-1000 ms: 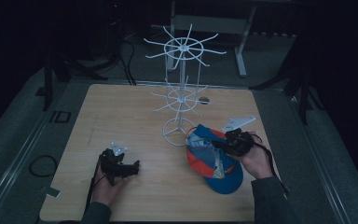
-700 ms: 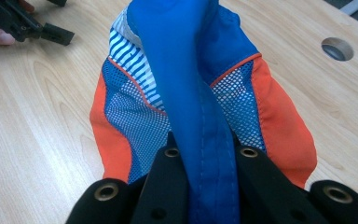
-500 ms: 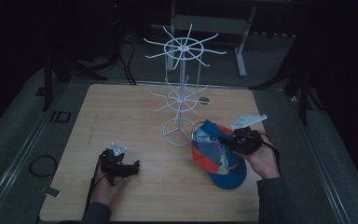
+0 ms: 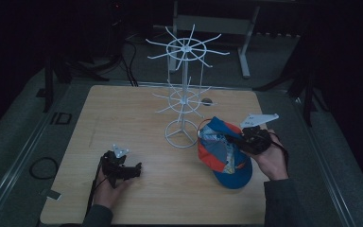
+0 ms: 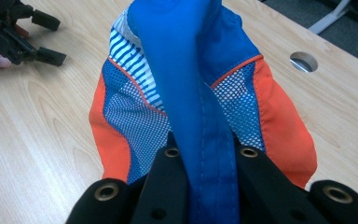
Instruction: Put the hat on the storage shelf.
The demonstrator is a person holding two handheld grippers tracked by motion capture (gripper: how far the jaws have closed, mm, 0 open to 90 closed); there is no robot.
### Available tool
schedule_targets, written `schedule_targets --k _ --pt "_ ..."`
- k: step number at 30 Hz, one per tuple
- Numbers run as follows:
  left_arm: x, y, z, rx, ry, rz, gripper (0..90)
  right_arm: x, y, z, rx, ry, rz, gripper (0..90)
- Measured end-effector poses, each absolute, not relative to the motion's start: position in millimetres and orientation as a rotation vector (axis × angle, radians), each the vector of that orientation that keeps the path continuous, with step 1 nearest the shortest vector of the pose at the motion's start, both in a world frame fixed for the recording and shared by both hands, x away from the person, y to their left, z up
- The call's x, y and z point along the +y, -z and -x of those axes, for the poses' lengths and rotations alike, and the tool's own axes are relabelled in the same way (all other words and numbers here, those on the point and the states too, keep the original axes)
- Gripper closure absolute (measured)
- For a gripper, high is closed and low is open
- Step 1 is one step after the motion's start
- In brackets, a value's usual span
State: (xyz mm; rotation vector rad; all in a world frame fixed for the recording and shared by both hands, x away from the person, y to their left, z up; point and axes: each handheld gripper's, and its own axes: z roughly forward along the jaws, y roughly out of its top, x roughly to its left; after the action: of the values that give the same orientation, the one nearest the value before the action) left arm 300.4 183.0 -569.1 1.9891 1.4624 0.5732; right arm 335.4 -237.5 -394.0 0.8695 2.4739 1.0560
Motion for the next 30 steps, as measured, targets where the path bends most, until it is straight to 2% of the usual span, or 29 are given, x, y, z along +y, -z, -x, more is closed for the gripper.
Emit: schedule_targets --k 30 --pt "183.0 569.1 -300.4 1.462 -0.575 -1.989 2.2 -241.6 372.2 -334.7 2.404 -1.103 -0.873 88.3"
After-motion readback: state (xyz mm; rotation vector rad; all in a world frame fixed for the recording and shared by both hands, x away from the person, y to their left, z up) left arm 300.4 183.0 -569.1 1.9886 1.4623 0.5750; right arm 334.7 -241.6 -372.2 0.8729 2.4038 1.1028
